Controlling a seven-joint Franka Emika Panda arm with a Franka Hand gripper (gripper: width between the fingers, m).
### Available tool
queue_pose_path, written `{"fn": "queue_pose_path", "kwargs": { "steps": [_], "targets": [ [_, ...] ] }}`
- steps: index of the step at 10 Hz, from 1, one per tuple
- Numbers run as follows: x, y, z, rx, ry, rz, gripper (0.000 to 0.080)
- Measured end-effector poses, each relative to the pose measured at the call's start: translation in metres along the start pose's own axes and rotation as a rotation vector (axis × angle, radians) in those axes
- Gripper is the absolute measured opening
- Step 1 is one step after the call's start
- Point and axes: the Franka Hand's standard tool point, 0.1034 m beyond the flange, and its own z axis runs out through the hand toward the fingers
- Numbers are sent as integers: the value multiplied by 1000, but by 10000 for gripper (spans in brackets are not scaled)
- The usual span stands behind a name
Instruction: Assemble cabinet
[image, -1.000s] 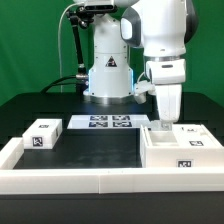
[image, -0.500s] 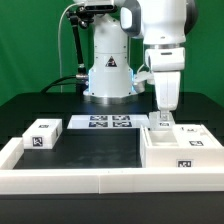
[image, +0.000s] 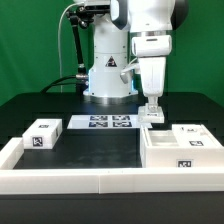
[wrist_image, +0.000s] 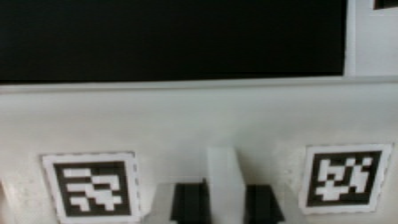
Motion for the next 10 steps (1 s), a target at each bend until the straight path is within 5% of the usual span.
{"fn": "queue_pose_path", "kwargs": {
  "steps": [7,10],
  "targets": [
    [8,34,0,9,-1,6,70],
    [8,35,0,12,-1,7,70]
  ]
}}
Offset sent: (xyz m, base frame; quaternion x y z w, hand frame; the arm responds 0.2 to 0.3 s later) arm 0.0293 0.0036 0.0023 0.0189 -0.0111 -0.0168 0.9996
